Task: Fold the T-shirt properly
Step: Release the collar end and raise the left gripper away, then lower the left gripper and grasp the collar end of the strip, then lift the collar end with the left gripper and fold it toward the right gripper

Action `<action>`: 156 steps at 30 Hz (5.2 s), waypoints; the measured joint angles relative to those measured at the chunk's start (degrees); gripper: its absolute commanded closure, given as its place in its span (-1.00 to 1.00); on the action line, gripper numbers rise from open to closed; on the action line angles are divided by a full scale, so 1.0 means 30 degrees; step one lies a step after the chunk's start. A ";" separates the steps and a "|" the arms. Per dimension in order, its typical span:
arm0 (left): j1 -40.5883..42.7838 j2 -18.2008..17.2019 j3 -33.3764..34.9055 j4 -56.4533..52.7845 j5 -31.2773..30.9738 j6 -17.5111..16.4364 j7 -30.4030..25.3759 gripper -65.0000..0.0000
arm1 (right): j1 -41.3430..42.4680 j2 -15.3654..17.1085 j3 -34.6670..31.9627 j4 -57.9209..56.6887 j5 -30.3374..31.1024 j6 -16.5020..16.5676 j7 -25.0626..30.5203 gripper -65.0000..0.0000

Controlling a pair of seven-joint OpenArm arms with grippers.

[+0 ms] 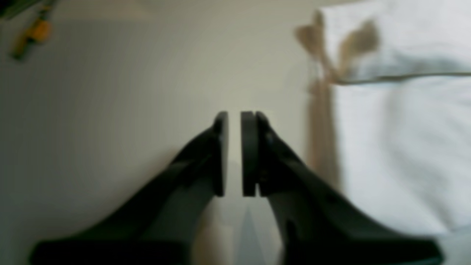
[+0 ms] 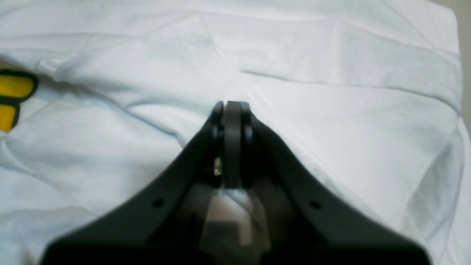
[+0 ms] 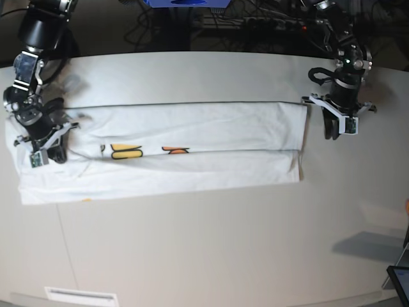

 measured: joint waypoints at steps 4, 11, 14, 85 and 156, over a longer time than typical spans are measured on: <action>-0.0007 -0.1202 -0.0896 0.0488 -0.5435 -0.0138 0.2812 -0.03 | -0.0051 -0.0109 0.0087 0.0015 0.0000 -0.0080 0.0080 1.00; 0.0044 -0.2616 -0.1202 0.0590 -1.3005 0.0066 0.5151 -0.35 | -0.0306 -0.0109 0.0058 0.0029 0.0066 -0.0146 0.0321 1.00; 0.0160 -0.2616 -0.1202 0.0583 -1.4418 0.0073 0.5282 -0.60 | -0.0321 -0.0109 0.0058 0.0029 0.0066 -0.0146 0.0364 1.00; -0.4102 -0.1421 0.3432 -0.4313 -1.4287 0.4510 1.0571 1.00 | -0.0430 -0.0051 0.0102 0.0109 0.0066 0.0000 0.0364 1.00; -0.9471 0.4087 1.9067 -0.7337 -1.3049 0.8502 0.6186 1.00 | -0.0430 0.0197 0.0095 0.0102 0.0073 0.0153 0.0357 1.00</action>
